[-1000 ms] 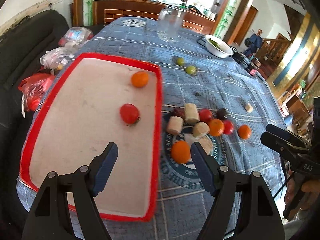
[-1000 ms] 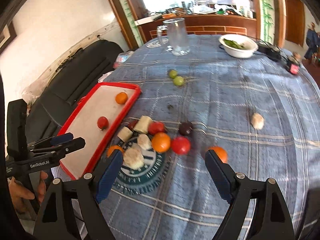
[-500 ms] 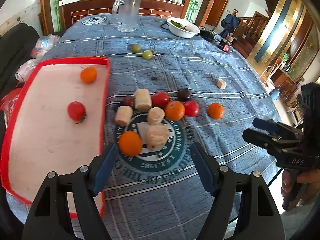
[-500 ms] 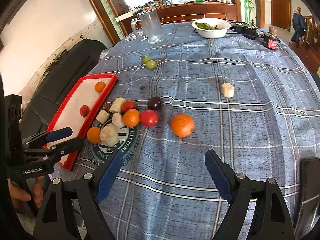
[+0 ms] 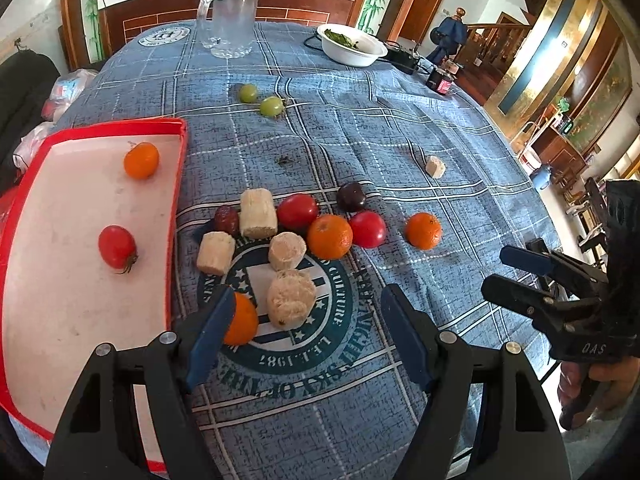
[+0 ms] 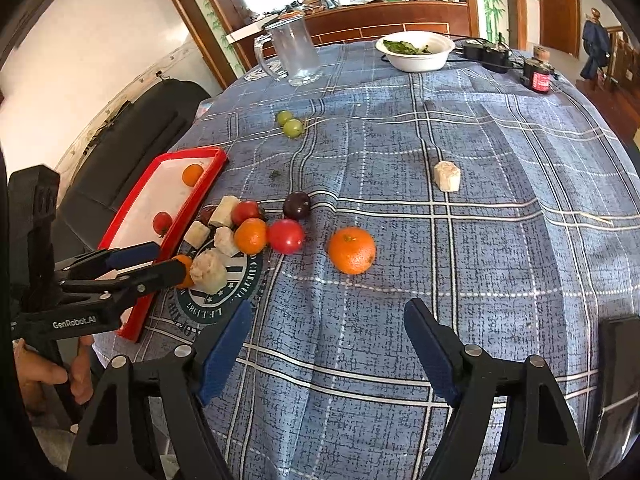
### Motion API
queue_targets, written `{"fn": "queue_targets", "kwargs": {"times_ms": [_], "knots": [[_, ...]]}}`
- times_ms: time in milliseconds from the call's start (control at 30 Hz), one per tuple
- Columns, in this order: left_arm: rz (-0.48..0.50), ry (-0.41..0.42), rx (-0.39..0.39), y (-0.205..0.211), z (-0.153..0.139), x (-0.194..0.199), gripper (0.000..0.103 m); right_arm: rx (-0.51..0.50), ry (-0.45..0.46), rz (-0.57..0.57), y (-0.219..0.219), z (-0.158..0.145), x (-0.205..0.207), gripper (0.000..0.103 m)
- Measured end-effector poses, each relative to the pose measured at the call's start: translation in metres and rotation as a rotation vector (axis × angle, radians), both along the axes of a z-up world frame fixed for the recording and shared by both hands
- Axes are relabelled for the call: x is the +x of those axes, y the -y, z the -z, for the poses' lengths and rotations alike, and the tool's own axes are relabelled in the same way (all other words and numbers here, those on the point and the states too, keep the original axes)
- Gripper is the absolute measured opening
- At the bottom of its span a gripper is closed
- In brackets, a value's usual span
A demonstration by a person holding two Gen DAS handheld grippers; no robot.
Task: Organize fruits
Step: 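Move the left tool to the round bread bun while the right tool grasps another orange, then grasp the round bread bun with the left tool and lift it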
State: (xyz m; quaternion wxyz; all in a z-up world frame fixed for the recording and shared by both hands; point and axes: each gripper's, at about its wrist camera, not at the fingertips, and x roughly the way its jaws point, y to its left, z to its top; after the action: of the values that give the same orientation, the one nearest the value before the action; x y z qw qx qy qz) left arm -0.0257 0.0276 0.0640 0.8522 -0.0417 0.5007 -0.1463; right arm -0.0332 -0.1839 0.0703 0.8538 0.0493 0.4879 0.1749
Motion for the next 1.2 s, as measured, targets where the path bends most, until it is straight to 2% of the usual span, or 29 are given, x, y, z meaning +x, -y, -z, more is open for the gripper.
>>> {"fn": "queue_targets", "kwargs": {"times_ms": [133,200,233,533,733,867,900,933,1000,1033,1200], "knots": [[0.004,-0.006,0.012,0.002,0.004,0.004,0.073,-0.005,0.001,-0.009,-0.001,0.0,0.002,0.077],[0.014,-0.014,0.015,0.004,0.006,0.007,0.054,-0.01,-0.005,-0.008,-0.002,0.003,0.006,0.071],[0.019,-0.017,0.022,0.005,0.007,0.009,0.051,-0.012,-0.009,-0.006,-0.002,0.004,0.009,0.071],[0.069,-0.048,0.09,0.017,0.022,0.022,0.051,-0.058,-0.074,0.03,-0.006,0.03,0.052,0.062],[0.083,-0.088,0.113,0.016,0.035,0.023,0.051,-0.088,-0.099,0.039,-0.013,0.042,0.07,0.061],[0.098,-0.085,0.137,0.021,0.037,0.025,0.051,-0.111,-0.117,0.036,-0.016,0.048,0.075,0.044],[0.102,-0.082,0.143,0.022,0.037,0.025,0.051,-0.116,-0.117,0.033,-0.016,0.049,0.075,0.043],[0.111,-0.079,0.151,0.024,0.038,0.024,0.048,-0.118,-0.116,0.029,-0.017,0.049,0.075,0.042],[0.118,-0.06,0.192,0.028,0.038,0.024,0.033,-0.122,-0.111,0.019,-0.019,0.047,0.073,0.038],[0.118,-0.055,0.199,0.027,0.038,0.023,0.031,-0.123,-0.105,0.018,-0.02,0.046,0.073,0.038],[0.104,-0.056,0.137,0.019,0.035,0.02,0.031,-0.088,-0.093,0.014,-0.017,0.036,0.066,0.037]]}}
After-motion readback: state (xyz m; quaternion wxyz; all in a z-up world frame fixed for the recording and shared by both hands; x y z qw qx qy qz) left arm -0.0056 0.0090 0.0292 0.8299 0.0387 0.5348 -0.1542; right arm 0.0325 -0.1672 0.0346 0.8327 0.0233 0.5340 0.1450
